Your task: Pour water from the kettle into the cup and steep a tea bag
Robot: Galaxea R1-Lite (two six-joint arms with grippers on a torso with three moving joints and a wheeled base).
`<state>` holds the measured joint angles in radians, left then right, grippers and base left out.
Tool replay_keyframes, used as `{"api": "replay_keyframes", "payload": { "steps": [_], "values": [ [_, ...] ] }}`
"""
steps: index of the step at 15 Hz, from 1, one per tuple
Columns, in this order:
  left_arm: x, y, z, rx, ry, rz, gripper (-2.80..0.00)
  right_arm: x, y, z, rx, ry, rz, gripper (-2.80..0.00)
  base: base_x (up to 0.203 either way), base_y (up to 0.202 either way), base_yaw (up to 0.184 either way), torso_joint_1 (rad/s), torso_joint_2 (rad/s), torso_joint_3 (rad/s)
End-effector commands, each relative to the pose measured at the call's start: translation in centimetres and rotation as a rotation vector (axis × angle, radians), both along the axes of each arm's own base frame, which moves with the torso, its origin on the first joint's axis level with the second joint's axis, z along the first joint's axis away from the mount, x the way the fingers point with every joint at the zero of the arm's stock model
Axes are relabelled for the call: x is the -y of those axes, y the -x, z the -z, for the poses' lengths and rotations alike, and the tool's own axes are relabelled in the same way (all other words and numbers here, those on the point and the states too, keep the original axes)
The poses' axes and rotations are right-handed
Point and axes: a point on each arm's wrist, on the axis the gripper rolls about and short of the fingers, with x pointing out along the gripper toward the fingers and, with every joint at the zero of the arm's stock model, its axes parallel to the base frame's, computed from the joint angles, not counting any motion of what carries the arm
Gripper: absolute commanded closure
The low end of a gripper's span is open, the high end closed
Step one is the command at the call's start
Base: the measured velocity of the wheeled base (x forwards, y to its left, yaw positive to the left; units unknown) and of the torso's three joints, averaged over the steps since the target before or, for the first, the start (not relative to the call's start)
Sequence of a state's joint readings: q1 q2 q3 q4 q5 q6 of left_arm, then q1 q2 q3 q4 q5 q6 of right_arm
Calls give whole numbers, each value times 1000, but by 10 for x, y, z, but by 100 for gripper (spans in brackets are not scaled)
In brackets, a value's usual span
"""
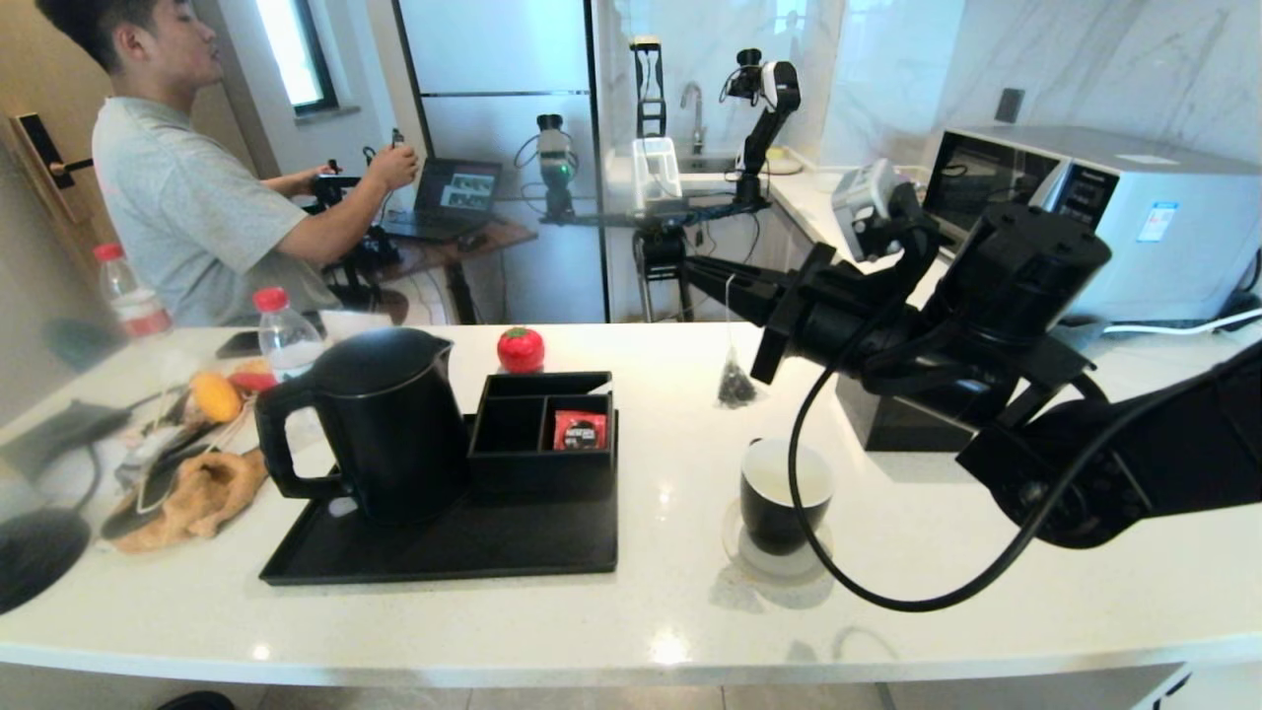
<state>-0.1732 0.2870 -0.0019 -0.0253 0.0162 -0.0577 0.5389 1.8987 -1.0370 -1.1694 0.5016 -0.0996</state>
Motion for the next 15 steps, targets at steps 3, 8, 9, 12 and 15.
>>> {"api": "replay_keyframes", "payload": {
  "steps": [3, 8, 9, 12, 15],
  "values": [
    [0, 0, 0, 2, 1, 3, 0, 1, -1, -2, 10, -5, 1, 0, 0, 0, 0, 0, 0, 0],
    [0, 0, 0, -2, 0, -50, 0, 4, -4, -3, 15, -8, 11, 0, 0, 0, 0, 0, 0, 0],
    [0, -1, 0, -13, -1, -109, 0, 6, -4, -4, 17, -9, 17, 0, 0, 0, 0, 0, 0, 0],
    [0, 2, 0, 22, 2, -166, 0, 14, -9, -14, 47, -25, 43, 0, 0, 0, 0, 0, 0, 0],
    [0, 13, 1, 155, 14, -175, 0, 23, -14, -14, 54, -27, 71, 0, 0, 0, 0, 0, 0, 0]
  ]
}}
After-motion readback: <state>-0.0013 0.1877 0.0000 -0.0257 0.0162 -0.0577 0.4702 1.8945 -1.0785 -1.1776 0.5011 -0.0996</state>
